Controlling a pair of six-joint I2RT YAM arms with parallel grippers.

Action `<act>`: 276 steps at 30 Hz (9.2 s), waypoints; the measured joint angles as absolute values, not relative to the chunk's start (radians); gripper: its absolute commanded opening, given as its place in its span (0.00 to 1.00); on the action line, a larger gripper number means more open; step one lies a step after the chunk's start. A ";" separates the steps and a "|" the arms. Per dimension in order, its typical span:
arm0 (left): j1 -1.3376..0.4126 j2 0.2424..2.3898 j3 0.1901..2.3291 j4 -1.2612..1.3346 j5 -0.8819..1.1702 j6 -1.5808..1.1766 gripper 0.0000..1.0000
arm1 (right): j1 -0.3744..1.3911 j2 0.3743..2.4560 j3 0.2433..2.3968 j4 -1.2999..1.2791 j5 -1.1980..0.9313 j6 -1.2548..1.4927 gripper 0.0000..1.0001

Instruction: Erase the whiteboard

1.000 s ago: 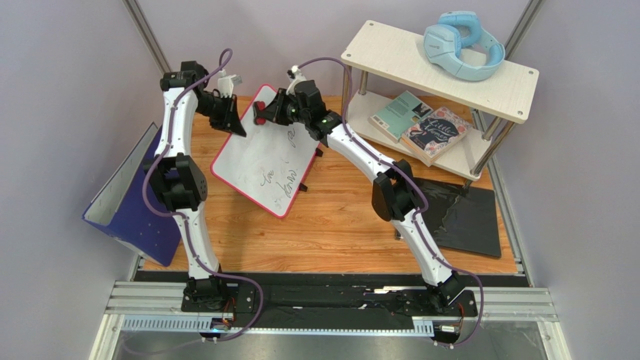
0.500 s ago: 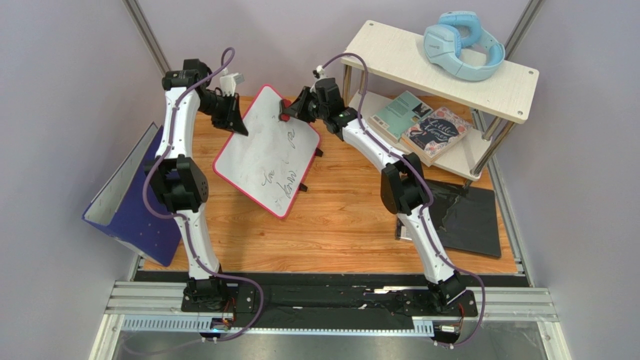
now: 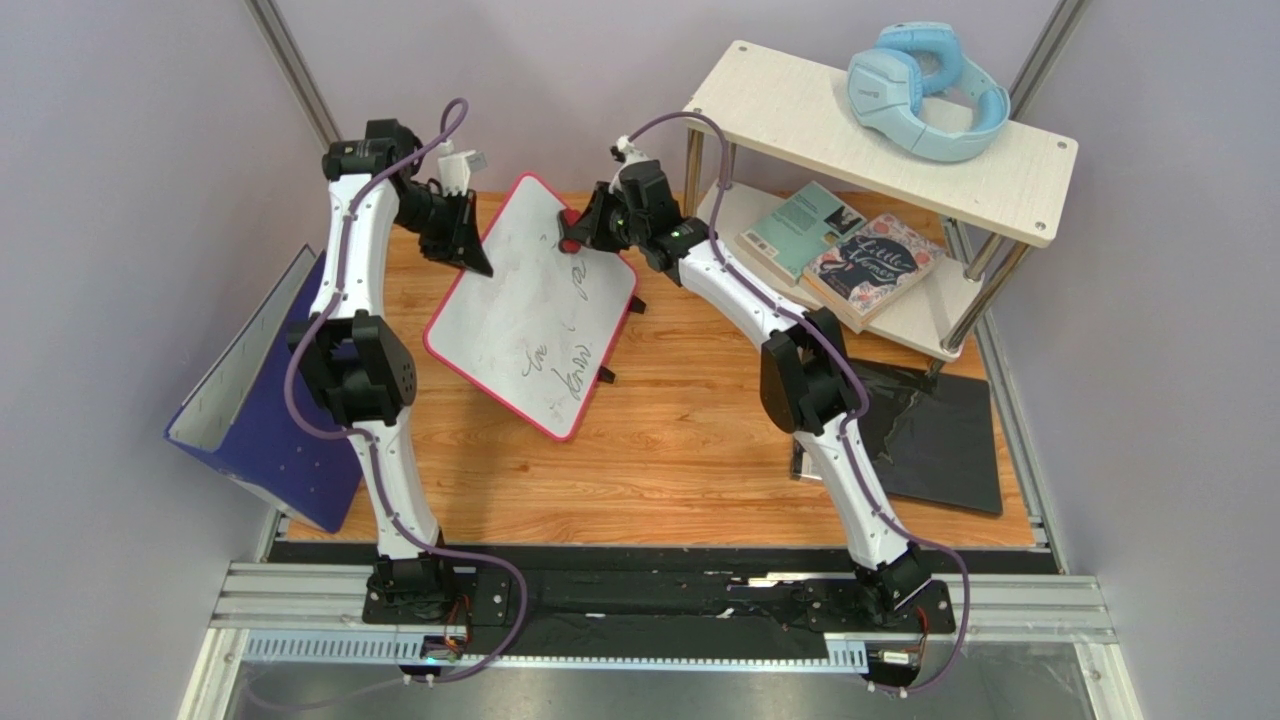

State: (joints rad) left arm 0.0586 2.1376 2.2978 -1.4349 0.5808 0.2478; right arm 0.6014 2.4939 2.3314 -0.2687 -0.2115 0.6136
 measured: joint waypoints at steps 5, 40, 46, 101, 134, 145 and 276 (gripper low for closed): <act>0.059 2.136 2.298 -1.441 0.573 0.248 0.00 | 0.612 2.494 2.346 -0.282 -0.242 0.564 0.00; 0.040 2.136 2.331 -1.467 0.524 0.199 0.00 | 0.662 2.273 1.915 -0.162 -0.290 0.705 0.00; 0.040 2.136 2.331 -1.463 0.528 0.198 0.00 | 0.637 2.257 1.817 -0.044 -0.354 0.764 0.00; 0.032 2.119 2.329 -1.438 0.545 0.183 0.00 | 0.503 2.438 2.103 -0.340 -0.556 0.771 0.00; 0.030 2.093 2.297 -1.423 0.540 0.179 0.00 | 0.512 2.427 2.032 -0.071 -0.529 0.857 0.00; 0.030 2.083 2.286 -1.423 0.543 0.172 0.00 | 0.551 2.301 1.785 -0.008 -0.508 0.808 0.00; -0.014 2.090 2.328 -1.380 0.645 0.256 0.00 | 0.938 2.044 1.528 0.064 -0.176 0.683 0.00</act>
